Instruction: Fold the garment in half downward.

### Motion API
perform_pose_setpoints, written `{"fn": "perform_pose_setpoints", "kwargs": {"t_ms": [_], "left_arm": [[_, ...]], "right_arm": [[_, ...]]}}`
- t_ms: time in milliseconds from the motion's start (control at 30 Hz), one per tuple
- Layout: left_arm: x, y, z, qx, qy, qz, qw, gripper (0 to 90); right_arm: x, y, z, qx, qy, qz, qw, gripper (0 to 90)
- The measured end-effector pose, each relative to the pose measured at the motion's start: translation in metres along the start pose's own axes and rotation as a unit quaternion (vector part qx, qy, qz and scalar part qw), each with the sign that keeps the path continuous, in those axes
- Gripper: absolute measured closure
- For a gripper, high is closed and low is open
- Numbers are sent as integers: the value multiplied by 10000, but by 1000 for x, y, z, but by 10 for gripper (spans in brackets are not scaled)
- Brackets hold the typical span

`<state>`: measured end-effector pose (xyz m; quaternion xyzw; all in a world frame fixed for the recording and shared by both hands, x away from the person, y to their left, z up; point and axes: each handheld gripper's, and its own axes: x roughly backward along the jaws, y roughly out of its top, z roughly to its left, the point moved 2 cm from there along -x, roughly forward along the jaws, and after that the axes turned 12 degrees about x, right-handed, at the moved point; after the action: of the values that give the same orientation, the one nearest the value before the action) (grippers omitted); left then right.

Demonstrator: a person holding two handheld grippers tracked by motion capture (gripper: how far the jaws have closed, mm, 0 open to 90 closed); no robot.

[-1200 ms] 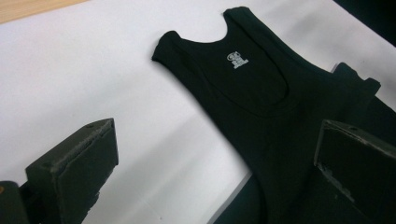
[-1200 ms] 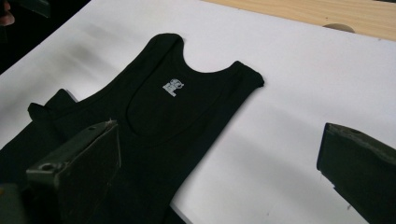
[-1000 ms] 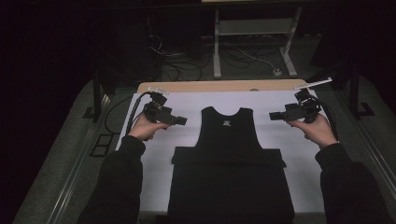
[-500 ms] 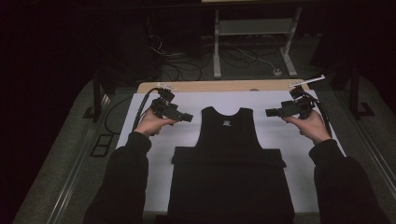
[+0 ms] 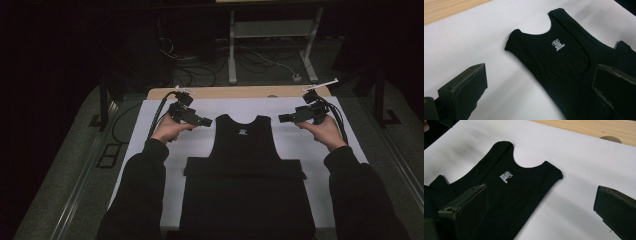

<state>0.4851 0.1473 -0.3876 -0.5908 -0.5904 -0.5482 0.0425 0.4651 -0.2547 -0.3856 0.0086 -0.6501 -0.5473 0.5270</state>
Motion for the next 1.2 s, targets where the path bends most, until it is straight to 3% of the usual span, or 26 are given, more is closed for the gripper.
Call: {"fn": "perform_pose_setpoints", "kwargs": {"t_ms": [700, 900, 1200], "left_arm": [[-25, -8, 1, 176, -129, -2, 9998, 0], [-34, -17, 6, 172, -134, 183, 9996, 0], [-45, -21, 7, 226, -191, 198, 9994, 0]], "right_arm": [[-32, -6, 6, -30, 126, 229, 9997, 0], [-43, -9, 9, -34, 195, 257, 9995, 0], [-61, -13, 13, 3, 243, 399, 9989, 0]]}}
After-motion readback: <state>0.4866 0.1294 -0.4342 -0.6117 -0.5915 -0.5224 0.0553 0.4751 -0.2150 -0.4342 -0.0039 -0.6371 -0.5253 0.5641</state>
